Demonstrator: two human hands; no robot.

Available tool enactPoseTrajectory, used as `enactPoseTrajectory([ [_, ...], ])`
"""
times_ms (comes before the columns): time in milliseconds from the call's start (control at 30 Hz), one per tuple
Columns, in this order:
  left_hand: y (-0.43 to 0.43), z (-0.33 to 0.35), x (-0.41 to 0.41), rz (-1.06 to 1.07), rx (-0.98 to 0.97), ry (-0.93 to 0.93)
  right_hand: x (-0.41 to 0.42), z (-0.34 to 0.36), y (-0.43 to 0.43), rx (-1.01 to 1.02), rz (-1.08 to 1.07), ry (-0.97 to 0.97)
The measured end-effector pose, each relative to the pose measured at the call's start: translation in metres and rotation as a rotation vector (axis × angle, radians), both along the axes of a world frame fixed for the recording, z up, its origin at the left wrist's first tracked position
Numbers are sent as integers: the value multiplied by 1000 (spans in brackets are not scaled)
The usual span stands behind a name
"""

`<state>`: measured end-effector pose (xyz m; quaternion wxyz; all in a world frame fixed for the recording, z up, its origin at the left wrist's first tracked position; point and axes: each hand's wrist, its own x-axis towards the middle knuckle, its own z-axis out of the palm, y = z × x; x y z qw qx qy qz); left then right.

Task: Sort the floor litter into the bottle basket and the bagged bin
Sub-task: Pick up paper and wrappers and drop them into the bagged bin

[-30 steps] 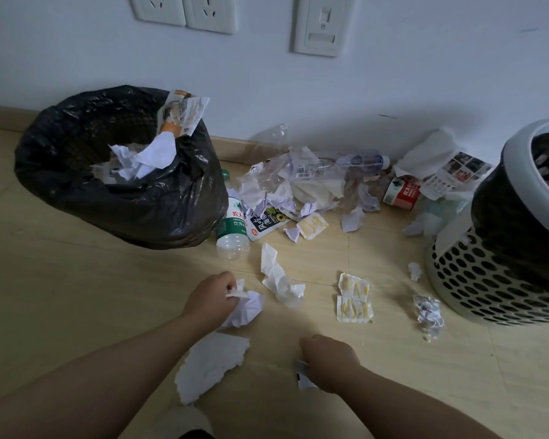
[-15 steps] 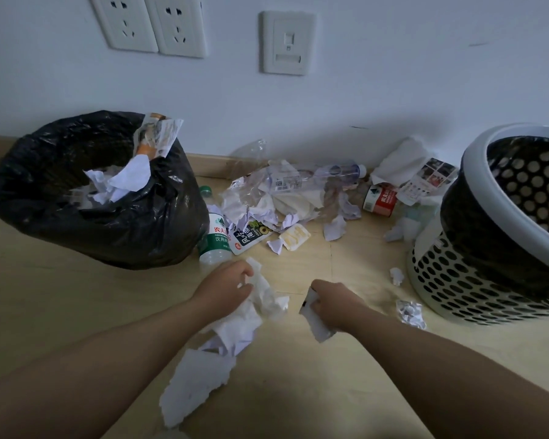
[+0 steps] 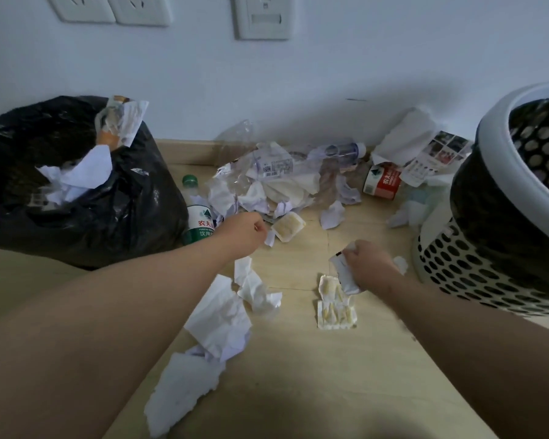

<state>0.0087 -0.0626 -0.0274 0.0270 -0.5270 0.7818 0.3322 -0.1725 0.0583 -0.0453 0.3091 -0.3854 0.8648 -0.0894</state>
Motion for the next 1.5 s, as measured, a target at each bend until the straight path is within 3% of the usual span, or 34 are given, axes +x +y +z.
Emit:
enactPoseTrajectory([
  [233,17,-21,-19,227,-114,92,-22,-17,-6,-34,-249,-154],
  [367,23,-44,-13,205,-114,-13,-26,-33,-12,-92,-249,-185],
  [600,-1,-60,-19,118,-296,-144,-21,-47,-13,-29,-213,-238],
  [800,-38,-21,-53,484,-477,363,-20,-53,-20,-121,-322,-252],
  [833,-49,-16,-61,452,-487,397,-19,-56,-20,-127,-342,-264],
  [900,-63,-14,-74,253,-397,267,-17,-63,-17,-126,-383,-300],
  [967,-67,-25,-81,75,-173,97,-14,-65,-13,-123,-418,-329],
  [1033,-60,-49,-86,25,-29,51,-19,-75,-19,-121,-435,-334],
  [1167,-14,-65,-85,-132,-213,76,-27,-72,-19,-207,-470,-339],
  [1300,1,-64,-78,-282,-109,257,-25,-68,-17,-241,-450,-283],
  [1367,3,-58,-73,-260,-125,331,-23,-67,-17,-228,-442,-293],
  [1500,-16,-49,-59,94,-463,312,-17,-64,-16,-206,-398,-323],
])
